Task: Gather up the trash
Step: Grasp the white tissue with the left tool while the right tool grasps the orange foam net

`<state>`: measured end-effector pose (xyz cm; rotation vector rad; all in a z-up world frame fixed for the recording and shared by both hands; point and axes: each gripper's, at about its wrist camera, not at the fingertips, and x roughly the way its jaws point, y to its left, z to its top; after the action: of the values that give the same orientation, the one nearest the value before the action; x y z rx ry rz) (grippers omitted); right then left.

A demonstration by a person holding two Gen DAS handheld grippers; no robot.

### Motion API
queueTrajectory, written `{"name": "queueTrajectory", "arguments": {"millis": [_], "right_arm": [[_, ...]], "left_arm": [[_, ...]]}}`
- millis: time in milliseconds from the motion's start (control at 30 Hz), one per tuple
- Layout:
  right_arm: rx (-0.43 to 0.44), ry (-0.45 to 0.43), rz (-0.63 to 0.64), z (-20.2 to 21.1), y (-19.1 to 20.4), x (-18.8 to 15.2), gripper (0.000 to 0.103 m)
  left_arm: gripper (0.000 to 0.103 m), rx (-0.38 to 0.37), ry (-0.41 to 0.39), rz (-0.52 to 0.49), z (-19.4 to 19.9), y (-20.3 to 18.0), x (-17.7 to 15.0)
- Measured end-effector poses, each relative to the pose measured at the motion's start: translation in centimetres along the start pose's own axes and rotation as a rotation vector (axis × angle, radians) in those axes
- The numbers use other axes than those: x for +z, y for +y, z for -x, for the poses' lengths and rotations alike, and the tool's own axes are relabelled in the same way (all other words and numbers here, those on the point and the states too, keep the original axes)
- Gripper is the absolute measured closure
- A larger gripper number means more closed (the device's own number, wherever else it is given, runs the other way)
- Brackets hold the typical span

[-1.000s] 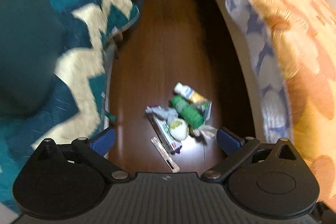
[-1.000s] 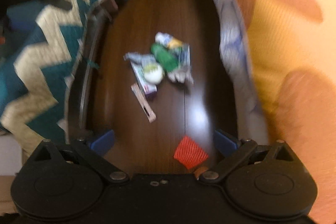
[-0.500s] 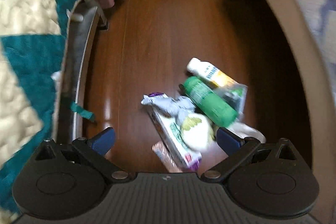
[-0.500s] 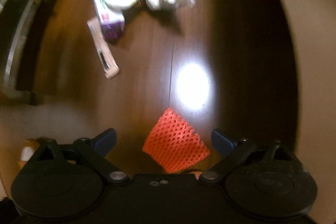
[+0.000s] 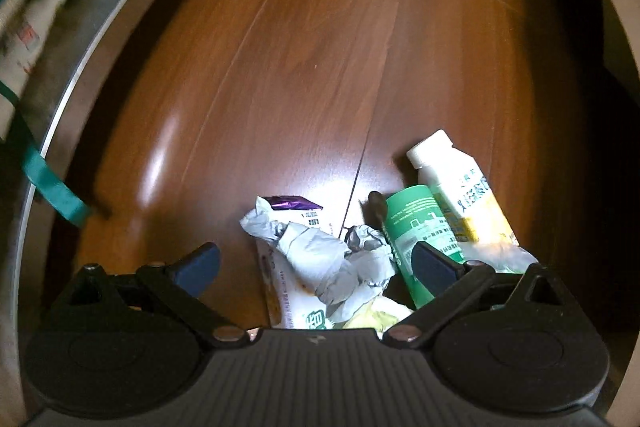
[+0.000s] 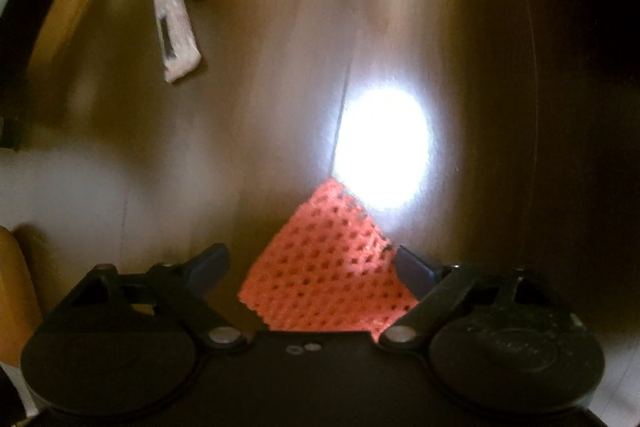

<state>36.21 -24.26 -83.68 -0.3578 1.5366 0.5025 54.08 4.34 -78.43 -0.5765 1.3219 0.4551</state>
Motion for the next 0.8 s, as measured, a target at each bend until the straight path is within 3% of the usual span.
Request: {"name": "queueTrajectory", "arguments": {"millis": [200, 267, 400, 467, 600, 667, 800], "right_arm": [[-0.003, 0.006, 0.003, -0.7, -0.3, -0.1, 0.024], [-0.006, -0.002, 0.016, -0.8, 0.0, 0.0, 0.028], [-0.008, -0.014, 0.014, -0.9, 0.1, 0.2, 0.034], [-0.01, -0.021, 0.009, -0.9, 0.1, 0.4, 0.041], [-0.013, -0.031, 0.002, -0.7, -0.2, 0.6, 0.058], [-0.01, -0.035, 0.006, -0.6, -0.2, 0.7, 0.074], [-0.023, -0.043, 0.011, 0.2, 0.1, 1.0, 0.08]], "left_arm": [[0.017, -0.027, 0.024, -0.006, -1.2, -0.6, 0.2], [0.032, -0.019, 0.029, -0.015, -1.4, -0.8, 0.2], [0.043, -0.016, 0.032, 0.009, -1.5, -0.6, 0.0], [0.057, -0.008, 0.039, 0.01, -1.6, -0.7, 0.0], [0.064, -0.007, 0.019, 0.012, -1.4, -0.5, -0.1], [0.068, -0.012, 0.008, 0.01, -1.1, -0.4, -0.2], [0.069, 0.008, -0.019, -0.023, -0.1, -0.8, -0.7]]}}
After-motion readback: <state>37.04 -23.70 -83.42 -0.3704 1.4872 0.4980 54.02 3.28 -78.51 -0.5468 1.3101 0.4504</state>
